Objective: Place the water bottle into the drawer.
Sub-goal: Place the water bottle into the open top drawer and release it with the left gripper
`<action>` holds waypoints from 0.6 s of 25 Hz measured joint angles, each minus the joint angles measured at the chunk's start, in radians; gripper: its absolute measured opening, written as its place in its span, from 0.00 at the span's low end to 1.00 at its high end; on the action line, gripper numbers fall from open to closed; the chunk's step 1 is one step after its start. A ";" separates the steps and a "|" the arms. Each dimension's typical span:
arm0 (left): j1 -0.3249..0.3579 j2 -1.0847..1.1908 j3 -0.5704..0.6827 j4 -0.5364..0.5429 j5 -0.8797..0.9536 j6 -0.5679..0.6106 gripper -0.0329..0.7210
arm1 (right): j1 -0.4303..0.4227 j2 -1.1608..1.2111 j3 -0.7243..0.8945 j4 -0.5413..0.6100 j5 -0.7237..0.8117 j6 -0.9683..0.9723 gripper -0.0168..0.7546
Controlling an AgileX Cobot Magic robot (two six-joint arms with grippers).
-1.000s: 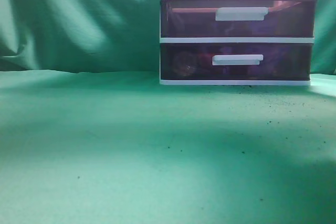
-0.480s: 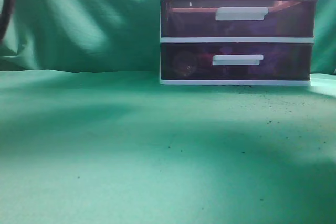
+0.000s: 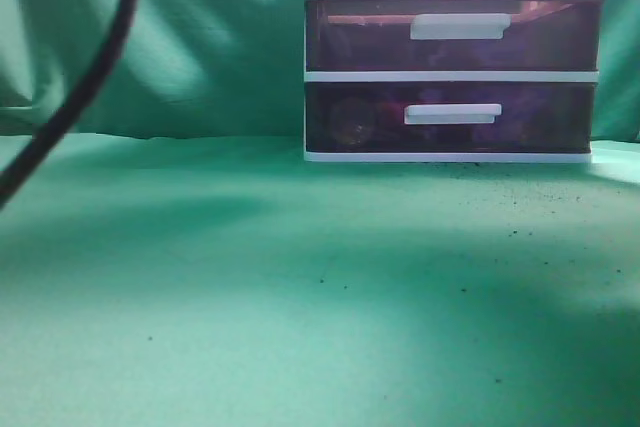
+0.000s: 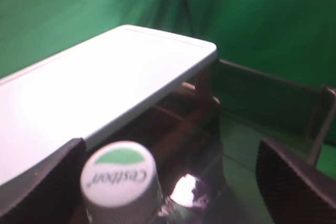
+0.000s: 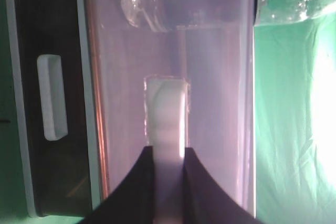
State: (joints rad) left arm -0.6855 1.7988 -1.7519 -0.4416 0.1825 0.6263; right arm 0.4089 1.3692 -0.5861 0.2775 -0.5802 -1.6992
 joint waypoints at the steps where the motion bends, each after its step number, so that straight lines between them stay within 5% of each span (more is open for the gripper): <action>1: -0.008 0.002 0.000 -0.002 -0.040 0.000 0.84 | 0.000 0.000 0.000 0.000 0.000 0.000 0.15; 15: -0.114 0.241 -0.094 0.018 -0.391 -0.092 0.77 | 0.000 0.000 0.000 0.000 0.000 0.000 0.15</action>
State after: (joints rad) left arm -0.7997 2.0397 -1.8456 -0.4236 -0.2084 0.5341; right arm 0.4089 1.3692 -0.5861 0.2775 -0.5802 -1.6992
